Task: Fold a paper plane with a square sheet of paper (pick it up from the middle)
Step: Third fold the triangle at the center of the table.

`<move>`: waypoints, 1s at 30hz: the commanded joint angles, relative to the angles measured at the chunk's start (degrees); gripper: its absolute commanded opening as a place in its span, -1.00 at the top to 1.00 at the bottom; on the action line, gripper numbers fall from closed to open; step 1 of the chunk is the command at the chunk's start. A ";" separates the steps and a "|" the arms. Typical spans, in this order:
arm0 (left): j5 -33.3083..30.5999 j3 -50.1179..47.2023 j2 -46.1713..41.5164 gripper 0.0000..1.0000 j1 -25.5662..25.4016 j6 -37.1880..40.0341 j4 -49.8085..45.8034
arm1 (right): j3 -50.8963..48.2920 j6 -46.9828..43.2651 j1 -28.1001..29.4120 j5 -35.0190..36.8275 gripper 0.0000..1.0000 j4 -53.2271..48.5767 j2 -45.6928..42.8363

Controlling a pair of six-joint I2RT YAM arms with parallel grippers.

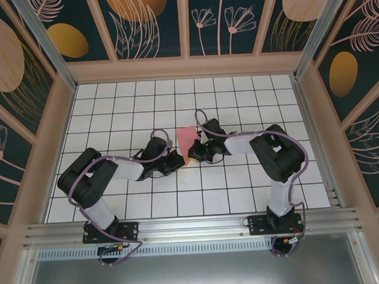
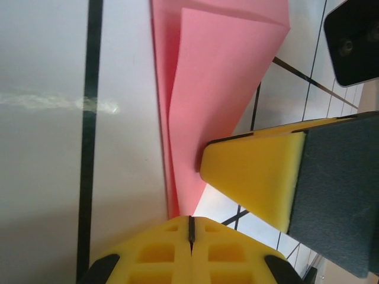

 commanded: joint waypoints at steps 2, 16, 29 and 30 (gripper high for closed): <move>0.84 1.96 0.40 1.00 -0.48 -0.52 2.18 | -0.56 0.52 0.47 -1.38 1.00 0.99 0.35; -6.37 4.88 4.05 1.00 -1.21 1.69 -10.79 | -1.44 -0.73 0.07 -2.02 1.00 4.95 0.09; -12.38 6.97 5.11 1.00 -1.94 3.57 -22.27 | 3.55 -19.37 -1.50 3.48 1.00 -4.78 3.32; -12.66 7.14 5.35 1.00 -2.12 3.72 -22.88 | 3.91 -20.11 -1.80 3.46 1.00 -4.99 3.71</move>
